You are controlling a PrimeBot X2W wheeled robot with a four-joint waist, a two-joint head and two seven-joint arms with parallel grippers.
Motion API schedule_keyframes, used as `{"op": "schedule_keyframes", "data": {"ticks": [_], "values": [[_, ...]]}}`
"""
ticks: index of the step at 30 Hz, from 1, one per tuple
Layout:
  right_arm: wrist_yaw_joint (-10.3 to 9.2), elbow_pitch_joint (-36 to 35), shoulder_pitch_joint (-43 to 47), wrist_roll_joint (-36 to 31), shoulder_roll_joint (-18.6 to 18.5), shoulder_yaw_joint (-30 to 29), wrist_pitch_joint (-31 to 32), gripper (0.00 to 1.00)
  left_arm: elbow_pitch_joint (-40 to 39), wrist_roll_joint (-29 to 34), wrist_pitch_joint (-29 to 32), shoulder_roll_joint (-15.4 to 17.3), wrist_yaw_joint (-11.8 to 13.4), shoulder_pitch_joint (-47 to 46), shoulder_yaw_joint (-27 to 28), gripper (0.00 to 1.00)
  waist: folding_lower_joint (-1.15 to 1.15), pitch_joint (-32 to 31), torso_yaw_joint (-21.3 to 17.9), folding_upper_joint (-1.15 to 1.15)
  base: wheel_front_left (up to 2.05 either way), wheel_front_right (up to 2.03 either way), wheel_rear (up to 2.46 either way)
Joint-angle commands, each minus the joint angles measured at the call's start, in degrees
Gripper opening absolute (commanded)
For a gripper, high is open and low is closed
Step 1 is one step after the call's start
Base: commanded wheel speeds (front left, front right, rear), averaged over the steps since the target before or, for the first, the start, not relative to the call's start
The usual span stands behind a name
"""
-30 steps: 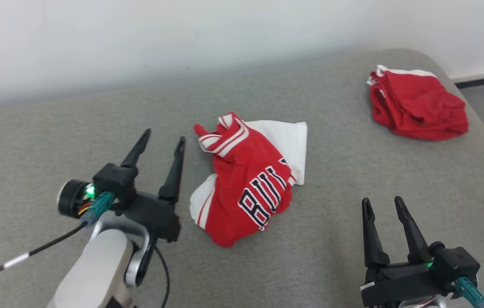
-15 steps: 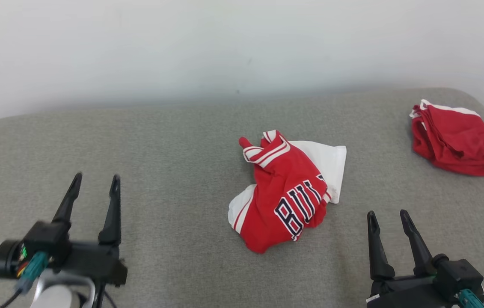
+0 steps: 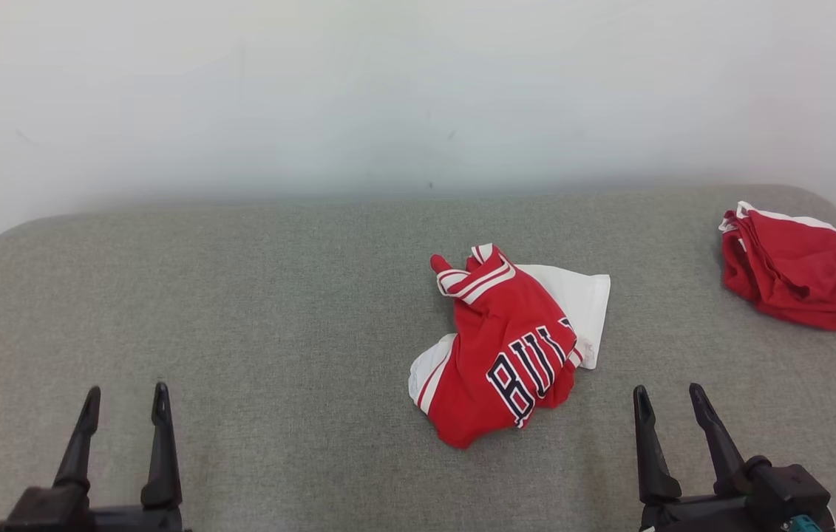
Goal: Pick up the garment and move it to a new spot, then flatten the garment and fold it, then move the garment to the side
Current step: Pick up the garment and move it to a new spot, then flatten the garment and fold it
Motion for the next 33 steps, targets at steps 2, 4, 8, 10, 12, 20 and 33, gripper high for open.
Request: {"op": "schedule_keyframes", "data": {"ticks": [2, 4, 8, 10, 12, 20, 33], "values": [[-0.15, 0.2, 0.7, 0.2, 0.2, 0.1, 0.0, 1.0, -1.7, 1.6, -0.2, -1.6, -0.6, 2.6, 2.2, 1.0, 0.01, -0.3, 0.0, 0.0, 0.0, 0.0, 0.0], [-0.15, 0.3, 0.9, 0.3, 0.2, 0.1, 0.0, 1.0, -2.0, 2.0, -0.2, -2.2, -1.1, 3.4, 2.9, 1.0, 0.01, -0.4, 0.0, 0.0, 0.0, 0.0, 0.0], [-0.15, 0.8, 1.4, 0.5, 0.2, 0.4, 0.0, 1.0, -2.2, 3.6, -0.2, -4.2, -2.7, 5.3, 5.2, 1.0, 0.01, -0.5, 0.0, 0.0, 0.0, 0.0, 0.0], [-0.15, 1.1, 1.4, 0.5, 0.2, 0.5, 0.0, 1.0, -1.9, 4.8, -0.2, -5.0, -3.7, 6.0, 5.9, 1.0, 0.01, -0.5, -0.1, 0.0, 0.0, 0.0, 0.0], [-0.15, 1.4, 1.4, 0.6, 0.2, 0.5, 0.0, 1.0, -1.5, 6.0, -0.2, -6.2, -4.8, 6.5, 6.7, 1.0, 0.01, -0.5, 0.0, 0.0, 0.0, 0.0, 0.0], [-0.15, 2.0, 1.6, 0.6, 0.2, 0.6, 0.0, 1.0, -1.1, 8.2, -0.2, -8.6, -7.2, 6.9, 9.4, 1.0, 0.01, -0.4, 0.2, 0.0, 0.0, 0.0, 0.0], [-0.15, 2.7, 1.3, 0.9, 0.2, 0.4, 0.0, 1.0, -0.1, 10.6, -0.2, -10.4, -9.5, 6.5, 11.4, 1.0, 0.01, -0.3, 0.2, 0.0, 0.0, 0.0, 0.0]]}}
